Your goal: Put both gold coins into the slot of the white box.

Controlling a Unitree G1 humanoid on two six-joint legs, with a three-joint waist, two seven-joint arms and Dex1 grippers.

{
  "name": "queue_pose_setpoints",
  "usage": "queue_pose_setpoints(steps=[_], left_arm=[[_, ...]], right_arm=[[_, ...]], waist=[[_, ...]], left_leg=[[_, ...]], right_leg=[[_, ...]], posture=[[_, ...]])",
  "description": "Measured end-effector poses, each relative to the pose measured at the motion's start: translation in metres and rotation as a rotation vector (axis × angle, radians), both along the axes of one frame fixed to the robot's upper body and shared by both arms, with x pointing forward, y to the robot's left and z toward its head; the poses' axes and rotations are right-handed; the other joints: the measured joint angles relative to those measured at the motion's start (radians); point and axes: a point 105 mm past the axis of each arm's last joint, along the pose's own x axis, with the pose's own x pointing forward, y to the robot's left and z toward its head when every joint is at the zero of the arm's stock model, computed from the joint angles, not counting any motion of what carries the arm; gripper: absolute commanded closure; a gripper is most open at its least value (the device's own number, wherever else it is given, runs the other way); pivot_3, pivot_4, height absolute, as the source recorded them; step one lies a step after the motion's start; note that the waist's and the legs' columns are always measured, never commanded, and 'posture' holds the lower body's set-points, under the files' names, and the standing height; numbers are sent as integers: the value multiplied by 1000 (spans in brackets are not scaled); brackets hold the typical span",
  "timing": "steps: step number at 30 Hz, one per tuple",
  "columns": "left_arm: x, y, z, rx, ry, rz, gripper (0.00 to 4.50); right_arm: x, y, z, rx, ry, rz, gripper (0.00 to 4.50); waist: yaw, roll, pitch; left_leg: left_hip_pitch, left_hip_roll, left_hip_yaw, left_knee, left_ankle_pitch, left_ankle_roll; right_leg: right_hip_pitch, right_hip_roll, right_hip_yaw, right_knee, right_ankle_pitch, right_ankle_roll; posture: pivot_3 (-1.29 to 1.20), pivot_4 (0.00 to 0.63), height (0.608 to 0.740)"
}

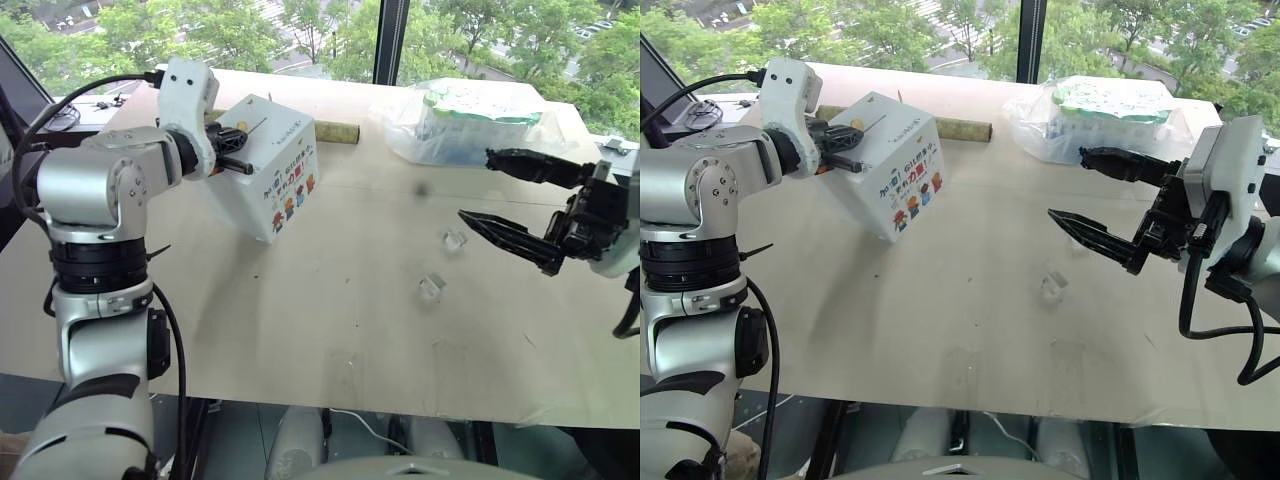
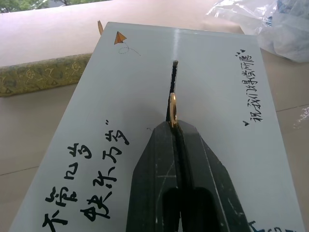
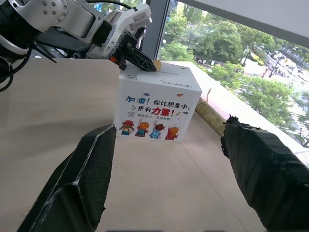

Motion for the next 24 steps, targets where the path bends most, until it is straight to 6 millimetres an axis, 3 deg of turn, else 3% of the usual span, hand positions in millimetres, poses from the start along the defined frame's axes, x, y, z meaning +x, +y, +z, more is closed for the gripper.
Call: queue_pose_setpoints(steps=[24], left_arm=[[-1,2,-1,4,8,3,4500]], right_arm=[[8,17,10,-15,-25,11,702]], waist=[[-1,0,0]], left_leg=[[0,0,0,0,0,0]], right_leg=[[0,0,0,0,0,0]], posture=[[0,150,740]])
